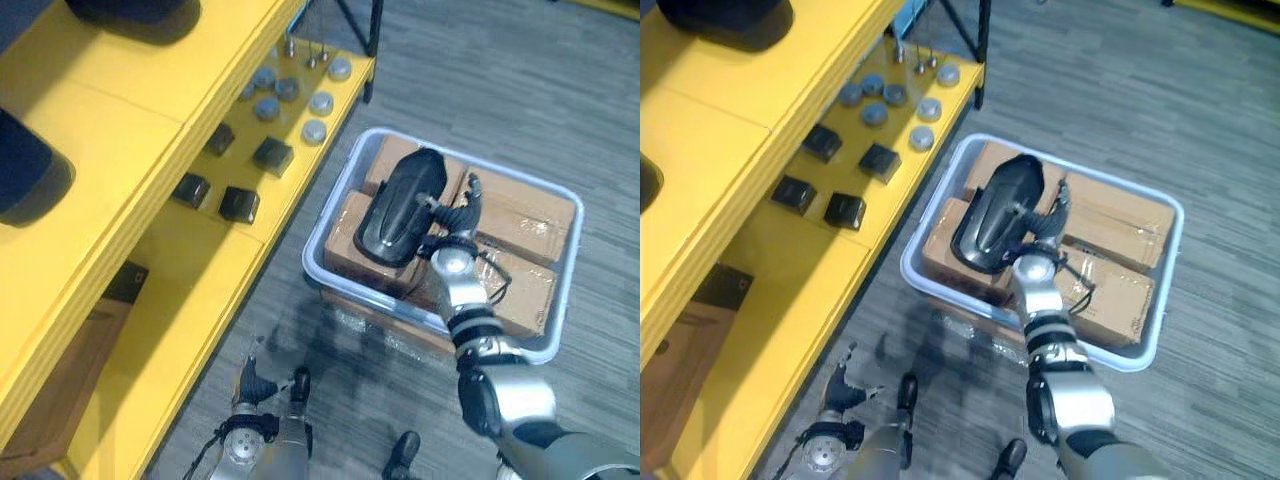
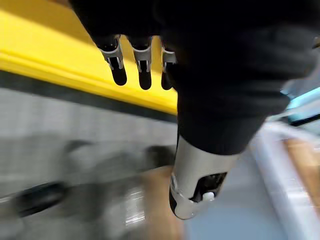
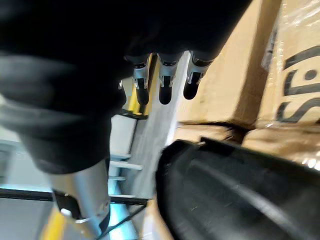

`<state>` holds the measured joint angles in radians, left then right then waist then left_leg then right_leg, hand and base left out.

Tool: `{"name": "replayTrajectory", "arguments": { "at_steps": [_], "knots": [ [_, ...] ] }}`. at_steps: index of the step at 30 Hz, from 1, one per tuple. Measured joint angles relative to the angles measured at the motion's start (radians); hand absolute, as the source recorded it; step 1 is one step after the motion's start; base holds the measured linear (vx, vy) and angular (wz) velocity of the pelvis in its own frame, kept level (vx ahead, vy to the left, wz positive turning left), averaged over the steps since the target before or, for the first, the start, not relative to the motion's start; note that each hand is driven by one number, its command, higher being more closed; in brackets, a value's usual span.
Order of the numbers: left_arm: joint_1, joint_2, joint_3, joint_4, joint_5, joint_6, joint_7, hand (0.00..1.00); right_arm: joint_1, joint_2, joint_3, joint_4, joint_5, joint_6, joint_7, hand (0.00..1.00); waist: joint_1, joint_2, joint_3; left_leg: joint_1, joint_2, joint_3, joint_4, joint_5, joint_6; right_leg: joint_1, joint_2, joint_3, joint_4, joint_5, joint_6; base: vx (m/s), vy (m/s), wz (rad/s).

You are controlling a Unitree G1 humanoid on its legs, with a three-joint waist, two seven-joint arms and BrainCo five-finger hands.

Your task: Walk over and take plastic housings, then place them on the shelf

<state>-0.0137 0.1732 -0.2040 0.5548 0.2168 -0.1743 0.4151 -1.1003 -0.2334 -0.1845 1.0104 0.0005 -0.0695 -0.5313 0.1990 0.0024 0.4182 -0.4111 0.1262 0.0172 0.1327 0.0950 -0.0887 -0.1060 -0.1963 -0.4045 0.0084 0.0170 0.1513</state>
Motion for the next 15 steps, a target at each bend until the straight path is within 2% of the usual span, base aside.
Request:
{"name": "replayTrajectory", "arguments": {
  "at_steps": [4, 9, 10, 15],
  "knots": [
    [-0.031, -0.001, 0.002, 0.103, -0.038, -0.011, -0.013, 0.0, -0.1, -0.109, 0.001, 0.176, 0.01, 0.023, -0.002, 0.0, 0.024, 0.002, 0.019, -0.031, 0.001, -0.049, -0.045, 0.039, -0.003, -0.019, 0.016, -0.028, -0.001, 0.007, -0.003, 0.03, -0.002, 0.31],
    [-0.068, 0.005, 0.011, 0.147, -0.057, -0.02, -0.025, 0.0, -0.208, -0.224, 0.055, 0.27, 0.016, 0.047, -0.001, 0.0, 0.043, 0.01, 0.037, -0.066, 0.002, -0.092, -0.11, 0.091, -0.011, -0.059, 0.028, -0.058, -0.001, 0.007, -0.003, 0.0, -0.011, 0.23],
    [-0.069, 0.008, 0.018, 0.162, -0.058, -0.02, -0.026, 0.0, -0.216, -0.237, 0.071, 0.277, 0.017, 0.053, 0.0, 1.0, 0.044, 0.01, 0.037, -0.075, 0.002, -0.099, -0.119, 0.097, -0.013, -0.068, 0.03, -0.063, -0.001, 0.007, -0.003, -0.01, -0.022, 0.12],
    [-0.067, 0.022, 0.02, 0.288, -0.104, 0.017, -0.029, 0.0, -0.241, -0.305, 0.139, 0.353, 0.029, 0.085, 0.037, 1.0, 0.068, 0.012, 0.058, -0.112, 0.002, -0.123, -0.159, 0.125, -0.014, -0.109, 0.04, -0.077, -0.001, 0.007, -0.003, 0.0, -0.032, 0.1]
  ]
}}
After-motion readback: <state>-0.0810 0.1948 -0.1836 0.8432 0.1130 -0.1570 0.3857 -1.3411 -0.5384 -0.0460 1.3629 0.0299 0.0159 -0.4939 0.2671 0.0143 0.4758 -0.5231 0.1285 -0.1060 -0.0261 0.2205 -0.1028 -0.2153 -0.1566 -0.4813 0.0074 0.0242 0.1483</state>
